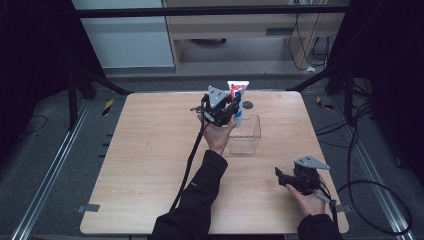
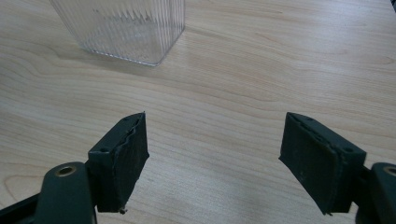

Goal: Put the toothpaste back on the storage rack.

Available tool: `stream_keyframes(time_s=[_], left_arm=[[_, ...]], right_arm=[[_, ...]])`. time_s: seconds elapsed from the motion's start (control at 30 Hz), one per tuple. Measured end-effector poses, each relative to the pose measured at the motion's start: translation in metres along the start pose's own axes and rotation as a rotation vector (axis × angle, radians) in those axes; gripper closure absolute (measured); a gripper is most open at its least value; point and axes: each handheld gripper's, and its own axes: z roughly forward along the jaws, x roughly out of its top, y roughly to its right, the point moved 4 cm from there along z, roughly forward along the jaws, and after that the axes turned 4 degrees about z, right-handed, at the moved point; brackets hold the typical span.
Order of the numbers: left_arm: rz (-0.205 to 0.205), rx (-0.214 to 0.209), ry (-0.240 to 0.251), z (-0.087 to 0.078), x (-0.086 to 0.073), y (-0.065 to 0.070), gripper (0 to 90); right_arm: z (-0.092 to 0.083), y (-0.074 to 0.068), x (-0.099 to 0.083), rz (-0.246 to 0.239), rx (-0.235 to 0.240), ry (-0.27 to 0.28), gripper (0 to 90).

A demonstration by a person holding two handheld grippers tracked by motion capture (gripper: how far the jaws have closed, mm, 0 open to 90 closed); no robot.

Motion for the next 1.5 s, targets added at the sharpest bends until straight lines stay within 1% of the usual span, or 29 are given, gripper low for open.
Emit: stream_keyframes(time_s=[0.13,0.33,0.5,0.63,0.73,0.83,0.9,0.97,1.0,1.13,1.2,1.33,1.5], left_arm=[[0.002,0.0,-0.01,0.004,-0.008,0.0,75.0],[0.0,0.001,-0.031,0.007,-0.02,-0.001,75.0],[-0.003,-0.009,-0.047,0.01,-0.031,0.0,74.9],[-0.001,-0.009,-0.068,0.011,-0.04,-0.001,74.8],[-0.01,-0.011,-0.072,0.012,-0.046,-0.001,74.7],[-0.003,-0.015,-0.096,0.013,-0.053,-0.001,74.6],[0.0,-0.016,-0.106,0.013,-0.057,-0.001,74.5],[-0.005,-0.017,-0.109,0.013,-0.061,-0.001,74.4],[-0.007,-0.019,-0.111,0.013,-0.063,-0.001,74.3],[0.016,-0.023,-0.12,0.013,-0.068,0.001,74.0],[0.017,-0.024,-0.123,0.013,-0.07,0.002,73.9],[0.01,-0.031,-0.133,0.014,-0.076,0.002,73.7],[0.003,-0.035,-0.157,0.014,-0.083,0.0,73.3]], right_arm=[[0.0,-0.001,0.0,0.007,0.005,-0.003,23.0],[0.0,-0.001,0.0,0.006,0.006,-0.004,23.0],[0.001,-0.002,0.0,0.0,0.004,-0.007,23.1],[0.001,-0.002,-0.001,-0.001,0.003,-0.008,23.1],[0.001,-0.001,-0.001,0.0,0.001,-0.006,23.1],[0.001,-0.001,-0.001,0.0,0.001,-0.008,23.1],[0.001,-0.002,-0.001,-0.001,0.003,-0.006,23.1],[0.001,-0.002,-0.001,-0.001,0.002,-0.005,23.1],[0.001,-0.002,-0.001,0.002,0.002,-0.006,23.0],[0.001,-0.002,-0.001,0.001,0.001,-0.008,23.0],[0.001,-0.002,-0.001,-0.001,0.001,-0.007,23.0],[0.0,-0.001,0.0,0.002,0.0,-0.004,23.0],[0.001,-0.001,0.0,0.0,0.0,-0.005,23.0]])
